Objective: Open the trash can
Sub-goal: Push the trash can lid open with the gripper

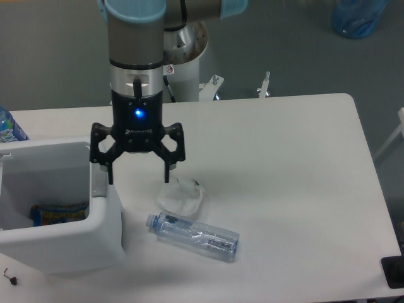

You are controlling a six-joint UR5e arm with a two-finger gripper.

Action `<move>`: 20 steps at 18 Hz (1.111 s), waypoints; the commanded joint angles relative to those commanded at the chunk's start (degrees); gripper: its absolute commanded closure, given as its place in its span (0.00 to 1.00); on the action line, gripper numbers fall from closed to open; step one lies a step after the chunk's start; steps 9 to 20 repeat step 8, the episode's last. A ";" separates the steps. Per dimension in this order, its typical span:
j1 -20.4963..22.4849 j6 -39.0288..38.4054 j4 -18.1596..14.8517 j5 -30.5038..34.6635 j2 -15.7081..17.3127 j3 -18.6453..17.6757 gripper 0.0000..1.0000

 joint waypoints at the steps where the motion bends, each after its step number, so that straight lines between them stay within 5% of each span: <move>1: 0.44 2.11 -0.09 2.29 0.00 0.00 0.00; 5: 2.63 7.23 -0.79 8.37 0.00 -0.44 0.00; 20: 4.57 7.41 -0.97 8.29 0.00 -0.44 0.00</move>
